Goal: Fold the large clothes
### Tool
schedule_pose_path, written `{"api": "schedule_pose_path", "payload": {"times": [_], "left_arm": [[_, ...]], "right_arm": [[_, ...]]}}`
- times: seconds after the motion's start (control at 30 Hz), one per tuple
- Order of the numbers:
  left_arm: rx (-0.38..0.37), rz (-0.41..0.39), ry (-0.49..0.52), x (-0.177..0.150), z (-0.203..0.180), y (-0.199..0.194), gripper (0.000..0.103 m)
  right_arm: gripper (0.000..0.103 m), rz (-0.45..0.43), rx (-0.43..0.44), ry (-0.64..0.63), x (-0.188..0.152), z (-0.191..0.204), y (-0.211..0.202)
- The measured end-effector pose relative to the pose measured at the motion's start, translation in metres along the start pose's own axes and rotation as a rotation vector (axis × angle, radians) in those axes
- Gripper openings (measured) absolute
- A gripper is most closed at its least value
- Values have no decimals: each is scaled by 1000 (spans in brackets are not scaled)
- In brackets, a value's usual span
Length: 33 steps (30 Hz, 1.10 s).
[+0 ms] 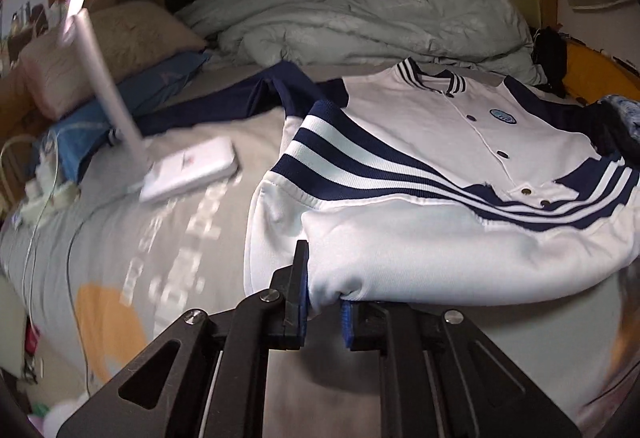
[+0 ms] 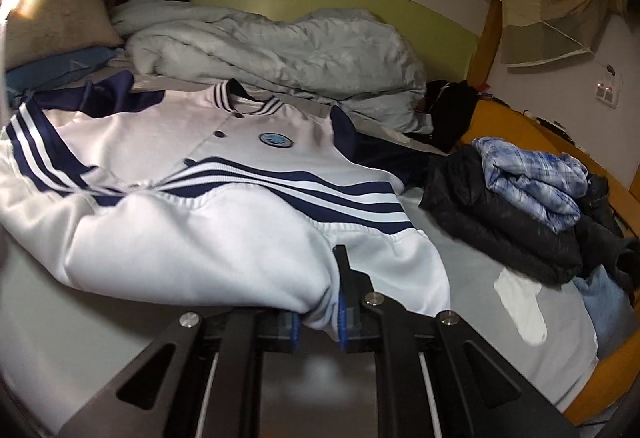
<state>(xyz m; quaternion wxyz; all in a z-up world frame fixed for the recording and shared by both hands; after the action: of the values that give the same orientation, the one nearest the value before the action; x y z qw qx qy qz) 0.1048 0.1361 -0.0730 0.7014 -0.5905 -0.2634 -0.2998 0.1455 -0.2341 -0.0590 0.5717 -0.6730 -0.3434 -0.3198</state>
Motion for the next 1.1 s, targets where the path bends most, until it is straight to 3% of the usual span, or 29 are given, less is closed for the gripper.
{"api": "schedule_pose_path", "payload": {"times": [0.13, 0.27, 0.37, 0.4, 0.57, 0.7, 0.97, 1.1], "left_arm": [[-48, 53, -30, -26, 1, -10, 13], [-36, 83, 5, -27, -5, -6, 13], [-66, 110, 2, -12, -5, -1, 13], [-75, 115, 4, -5, -4, 0, 13], [-66, 142, 1, 38, 0, 21, 12], [-51, 149, -3, 72, 6, 54, 12], [-13, 184, 25, 108, 8, 129, 11], [0, 195, 75, 110, 0, 161, 11]], "right_arm": [[12, 73, -1, 83, -27, -6, -15], [13, 132, -35, -2, -33, -2, -5], [14, 279, -39, 48, -26, -7, 13], [15, 327, -5, 88, -15, -8, 21], [17, 292, 38, 96, 37, -11, 41], [16, 302, 60, 80, 67, -2, 84], [15, 287, 57, -8, 85, 20, 148], [17, 309, 49, -36, 83, 29, 176]]}}
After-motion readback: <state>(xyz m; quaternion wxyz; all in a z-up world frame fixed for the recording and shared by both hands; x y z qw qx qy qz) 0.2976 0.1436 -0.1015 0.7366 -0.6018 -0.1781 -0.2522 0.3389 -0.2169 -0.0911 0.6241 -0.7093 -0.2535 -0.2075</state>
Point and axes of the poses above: each gripper's, at about its wrist camera, not at the fingertips, and y roughly the way its jaws point, z to its left, x to its top, the point moved 9 cm from there along y, roughly the way its jaws point, and after that the axes turned 9 degrees about y, right-handed, at the moved point
